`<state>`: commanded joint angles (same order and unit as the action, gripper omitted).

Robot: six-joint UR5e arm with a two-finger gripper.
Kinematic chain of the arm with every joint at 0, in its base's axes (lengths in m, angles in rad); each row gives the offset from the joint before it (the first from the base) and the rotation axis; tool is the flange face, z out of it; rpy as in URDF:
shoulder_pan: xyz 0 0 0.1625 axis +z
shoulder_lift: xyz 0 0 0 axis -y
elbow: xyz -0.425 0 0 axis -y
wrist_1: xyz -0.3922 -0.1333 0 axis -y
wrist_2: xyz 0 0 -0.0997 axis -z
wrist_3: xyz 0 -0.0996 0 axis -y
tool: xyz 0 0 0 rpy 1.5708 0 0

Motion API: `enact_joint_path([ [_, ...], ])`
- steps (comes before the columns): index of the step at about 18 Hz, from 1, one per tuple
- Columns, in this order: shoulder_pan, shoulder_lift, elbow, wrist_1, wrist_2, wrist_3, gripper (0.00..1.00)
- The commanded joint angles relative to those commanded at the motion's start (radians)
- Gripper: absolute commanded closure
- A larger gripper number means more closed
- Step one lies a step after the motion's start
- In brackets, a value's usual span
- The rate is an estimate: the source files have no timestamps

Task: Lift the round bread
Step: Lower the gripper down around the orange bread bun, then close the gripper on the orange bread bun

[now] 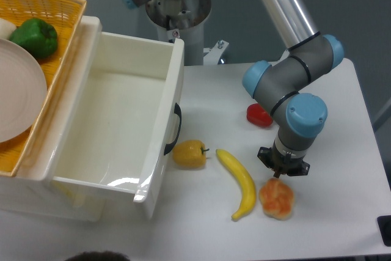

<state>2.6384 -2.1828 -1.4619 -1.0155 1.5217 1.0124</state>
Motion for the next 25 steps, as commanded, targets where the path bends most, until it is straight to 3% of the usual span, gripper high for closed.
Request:
enact_joint_path([
  [3,-0.002,-0.012,0.029,0.003,0.000,0.002,0.07],
  [4,-0.002,-0.023,0.047,0.005,0.000,0.000,0.01],
  [8,-0.008,-0.040,0.066,0.009,0.000,0.002,0.00],
  [12,-0.026,-0.074,0.057,0.087,0.009,-0.012,0.02],
  [16,-0.028,-0.080,0.054,0.091,0.011,-0.020,0.07],
  [21,-0.031,-0.080,0.051,0.089,0.012,-0.021,0.40],
  [25,-0.031,-0.080,0.048,0.089,0.014,-0.043,0.82],
])
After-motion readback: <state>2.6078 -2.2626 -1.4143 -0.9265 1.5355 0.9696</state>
